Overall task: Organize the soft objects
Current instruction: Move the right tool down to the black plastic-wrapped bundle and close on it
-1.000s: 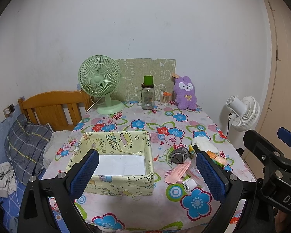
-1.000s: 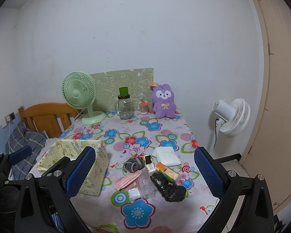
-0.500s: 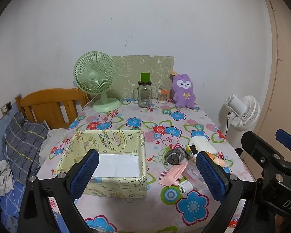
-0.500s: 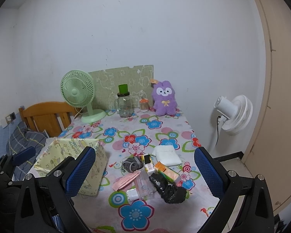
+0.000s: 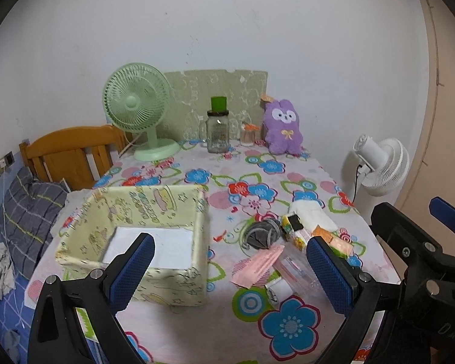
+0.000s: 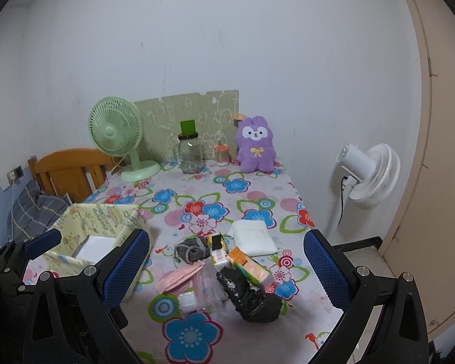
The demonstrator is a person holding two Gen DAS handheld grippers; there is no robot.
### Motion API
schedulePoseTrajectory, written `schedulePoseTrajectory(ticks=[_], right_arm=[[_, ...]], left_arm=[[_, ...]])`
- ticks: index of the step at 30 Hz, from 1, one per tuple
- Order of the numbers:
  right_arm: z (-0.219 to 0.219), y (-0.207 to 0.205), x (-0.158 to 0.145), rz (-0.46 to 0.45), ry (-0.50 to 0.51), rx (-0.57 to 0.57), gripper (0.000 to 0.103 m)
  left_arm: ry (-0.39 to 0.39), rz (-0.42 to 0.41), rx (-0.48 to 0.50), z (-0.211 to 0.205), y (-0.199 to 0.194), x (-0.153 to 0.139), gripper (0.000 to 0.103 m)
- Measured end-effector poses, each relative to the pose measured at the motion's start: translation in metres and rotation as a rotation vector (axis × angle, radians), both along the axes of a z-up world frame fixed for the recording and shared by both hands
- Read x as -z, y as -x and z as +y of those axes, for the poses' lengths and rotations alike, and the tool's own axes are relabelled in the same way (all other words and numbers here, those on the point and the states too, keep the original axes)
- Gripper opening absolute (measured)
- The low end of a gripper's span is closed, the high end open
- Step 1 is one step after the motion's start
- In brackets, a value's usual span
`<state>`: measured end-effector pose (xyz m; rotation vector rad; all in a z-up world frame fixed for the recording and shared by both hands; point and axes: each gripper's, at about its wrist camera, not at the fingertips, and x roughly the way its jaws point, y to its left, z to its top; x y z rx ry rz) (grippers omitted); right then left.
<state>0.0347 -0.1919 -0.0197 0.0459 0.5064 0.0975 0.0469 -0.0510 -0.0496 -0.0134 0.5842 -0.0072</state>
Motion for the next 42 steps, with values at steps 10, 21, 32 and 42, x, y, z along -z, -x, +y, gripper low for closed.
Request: schedulePoseTrajectory(ticks=[10,21,32,42], right_arm=[[-0.012,-0.017,0.031,0.059,0.017,-0.007,0.102],[-0.017,-0.03,0.062,0.123,0.021,-0.029,0.099],[-0.022,-0.047,0.1,0.222,0.021,-0.046,0.09],[-0.025,-0.067,0.128,0.308,-0.006,-0.064,0.079]], left_arm=[[-0.004,0.06,0.081,-0.026,-0.015,0.029,0.101],[-0.021,0.082,0.108,-0.045,-0.022,0.057,0.101],[-0.037,0.163,0.127,-0.058,-0.034,0.089,0.101],[-0.044,0.215,0.148,-0.065,-0.046,0.109,0.101]])
